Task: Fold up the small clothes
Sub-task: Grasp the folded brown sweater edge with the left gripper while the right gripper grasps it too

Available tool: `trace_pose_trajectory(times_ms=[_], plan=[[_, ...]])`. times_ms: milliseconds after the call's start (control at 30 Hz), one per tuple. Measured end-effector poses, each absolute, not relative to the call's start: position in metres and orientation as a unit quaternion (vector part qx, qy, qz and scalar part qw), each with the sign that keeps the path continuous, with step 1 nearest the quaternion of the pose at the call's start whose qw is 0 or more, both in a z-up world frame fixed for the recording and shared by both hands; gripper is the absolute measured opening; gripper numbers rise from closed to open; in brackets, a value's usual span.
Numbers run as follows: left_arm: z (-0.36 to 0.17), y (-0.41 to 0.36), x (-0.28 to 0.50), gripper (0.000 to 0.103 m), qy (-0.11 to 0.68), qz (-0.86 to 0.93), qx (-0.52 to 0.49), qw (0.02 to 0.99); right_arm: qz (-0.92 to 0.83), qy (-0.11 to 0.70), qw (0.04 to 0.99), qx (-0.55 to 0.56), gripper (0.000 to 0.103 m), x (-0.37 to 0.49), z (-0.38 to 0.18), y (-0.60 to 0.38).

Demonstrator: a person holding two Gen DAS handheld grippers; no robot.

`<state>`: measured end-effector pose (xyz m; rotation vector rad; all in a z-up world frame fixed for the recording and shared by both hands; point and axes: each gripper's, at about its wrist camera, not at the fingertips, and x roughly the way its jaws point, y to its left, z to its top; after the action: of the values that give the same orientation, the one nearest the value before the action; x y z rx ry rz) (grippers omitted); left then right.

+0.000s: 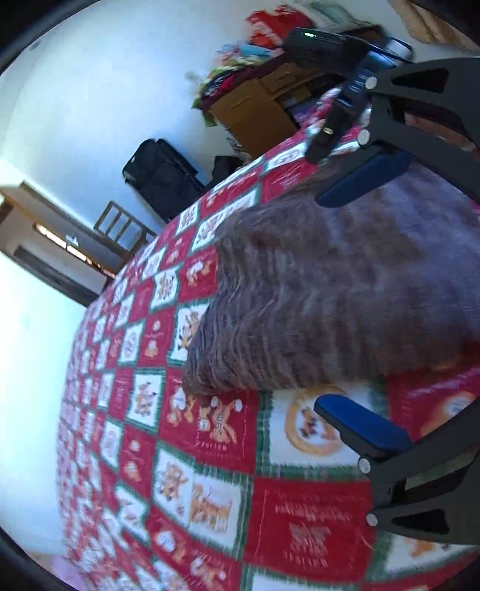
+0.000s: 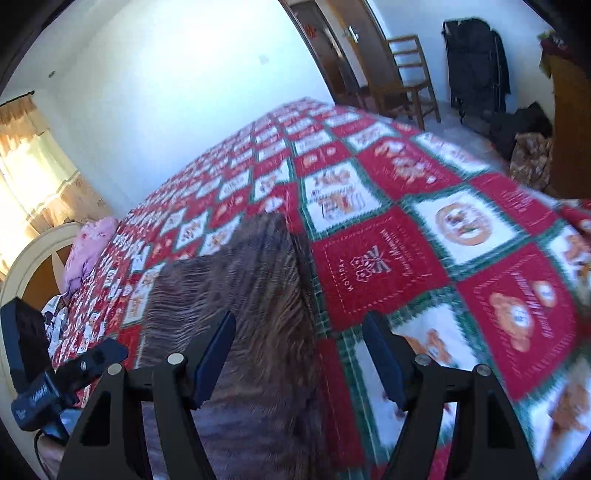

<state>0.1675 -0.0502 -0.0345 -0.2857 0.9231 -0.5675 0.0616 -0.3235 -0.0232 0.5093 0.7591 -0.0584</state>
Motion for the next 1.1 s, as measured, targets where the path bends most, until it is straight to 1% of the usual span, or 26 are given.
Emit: trace_pose_trajectory(times_ms=[100, 200, 300, 367, 533, 600, 667, 733, 800, 867, 900, 933, 967, 1000, 1033, 1067, 1100], plan=[[-0.047, -0.05, 0.186, 0.102, 0.446, -0.25, -0.165, 0.843, -0.005, 0.387, 0.888, 0.246, 0.072, 0.082, -0.039, -0.321], [-0.062, -0.053, 0.194, 0.1, 0.463, -0.241, -0.176, 0.834, 0.01, 0.397, 0.897, 0.194, 0.072, 0.096, -0.042, -0.303], [-0.063, -0.064, 0.189, 0.1, 0.45, -0.237, -0.131, 0.851, 0.034, 0.407, 0.897, 0.167, 0.072, 0.105, -0.041, -0.291], [-0.062, -0.072, 0.189, 0.1, 0.454, -0.23, -0.102, 0.854, 0.032, 0.407, 0.898, 0.161, 0.072, 0.108, -0.044, -0.288], [-0.063, -0.08, 0.191, 0.099, 0.462, -0.219, -0.065, 0.857, 0.046, 0.4, 0.893, 0.201, 0.072, 0.11, -0.049, -0.299], [-0.064, -0.082, 0.191, 0.097, 0.461, -0.214, -0.058, 0.859, 0.047, 0.409, 0.893, 0.182, 0.068, 0.112, -0.049, -0.294], [-0.064, -0.083, 0.191, 0.095, 0.46, -0.21, -0.054, 0.861, 0.057, 0.418, 0.891, 0.169, 0.054, 0.117, -0.05, -0.287], [-0.065, -0.084, 0.192, 0.091, 0.46, -0.207, -0.048, 0.862, 0.061, 0.421, 0.891, 0.161, 0.05, 0.118, -0.05, -0.281], [-0.066, -0.085, 0.192, 0.088, 0.458, -0.205, -0.046, 0.864, 0.061, 0.42, 0.89, 0.164, 0.048, 0.118, -0.051, -0.282], [-0.065, -0.085, 0.192, 0.082, 0.456, -0.202, -0.046, 0.865, 0.057, 0.414, 0.892, 0.174, 0.044, 0.116, -0.052, -0.283], [-0.065, -0.085, 0.192, 0.074, 0.453, -0.2, -0.048, 0.867, 0.055, 0.41, 0.894, 0.174, 0.042, 0.114, -0.052, -0.281], [-0.065, -0.084, 0.191, 0.063, 0.448, -0.2, -0.051, 0.87, 0.052, 0.406, 0.896, 0.173, 0.038, 0.112, -0.052, -0.279], [-0.064, -0.082, 0.19, 0.057, 0.445, -0.203, -0.055, 0.871, 0.049, 0.404, 0.897, 0.17, 0.035, 0.11, -0.05, -0.277], [-0.063, -0.081, 0.189, 0.049, 0.442, -0.208, -0.059, 0.871, 0.041, 0.402, 0.899, 0.167, 0.034, 0.108, -0.049, -0.273], [-0.062, -0.08, 0.188, 0.045, 0.44, -0.212, -0.058, 0.871, 0.036, 0.4, 0.901, 0.165, 0.032, 0.106, -0.046, -0.27], [-0.061, -0.08, 0.186, 0.043, 0.437, -0.212, -0.055, 0.872, 0.03, 0.397, 0.903, 0.162, 0.03, 0.104, -0.043, -0.267], [-0.058, -0.081, 0.183, 0.038, 0.433, -0.212, -0.049, 0.875, 0.023, 0.392, 0.907, 0.155, 0.03, 0.1, -0.038, -0.263]])
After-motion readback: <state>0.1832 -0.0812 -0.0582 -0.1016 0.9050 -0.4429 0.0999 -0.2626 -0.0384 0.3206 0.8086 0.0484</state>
